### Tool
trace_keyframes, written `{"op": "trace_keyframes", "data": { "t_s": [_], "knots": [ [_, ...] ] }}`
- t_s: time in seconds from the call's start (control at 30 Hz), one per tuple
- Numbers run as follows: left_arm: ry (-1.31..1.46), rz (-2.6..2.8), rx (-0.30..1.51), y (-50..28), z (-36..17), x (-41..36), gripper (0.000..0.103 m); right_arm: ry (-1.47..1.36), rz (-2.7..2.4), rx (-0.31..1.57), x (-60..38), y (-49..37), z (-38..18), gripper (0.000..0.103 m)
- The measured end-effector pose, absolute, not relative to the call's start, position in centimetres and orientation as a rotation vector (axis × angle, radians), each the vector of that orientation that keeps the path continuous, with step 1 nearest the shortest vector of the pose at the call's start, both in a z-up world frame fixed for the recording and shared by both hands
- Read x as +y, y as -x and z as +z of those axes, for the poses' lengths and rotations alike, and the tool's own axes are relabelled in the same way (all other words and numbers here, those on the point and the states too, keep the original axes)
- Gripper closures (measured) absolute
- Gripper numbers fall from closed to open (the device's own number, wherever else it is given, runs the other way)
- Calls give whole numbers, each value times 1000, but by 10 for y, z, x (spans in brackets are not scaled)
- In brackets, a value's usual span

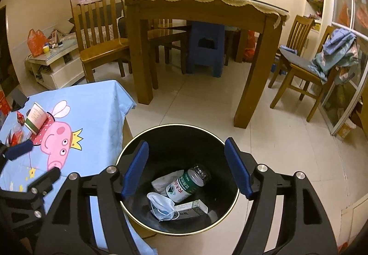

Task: Collect trash
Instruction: 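Move both grippers back over the table toward the paper cup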

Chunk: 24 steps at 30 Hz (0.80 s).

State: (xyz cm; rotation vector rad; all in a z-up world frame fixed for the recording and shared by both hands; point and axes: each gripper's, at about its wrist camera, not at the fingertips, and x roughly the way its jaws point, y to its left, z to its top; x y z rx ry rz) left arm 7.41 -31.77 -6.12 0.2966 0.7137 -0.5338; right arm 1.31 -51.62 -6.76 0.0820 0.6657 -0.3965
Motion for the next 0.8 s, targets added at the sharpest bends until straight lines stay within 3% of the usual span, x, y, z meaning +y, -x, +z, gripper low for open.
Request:
{"op": "trace_keyframes", "data": {
  "t_s": [0.8],
  "knots": [
    [-229, -366, 593, -73, -26, -232, 22, 55, -376, 680, -453, -52, -73, 28]
  ]
}}
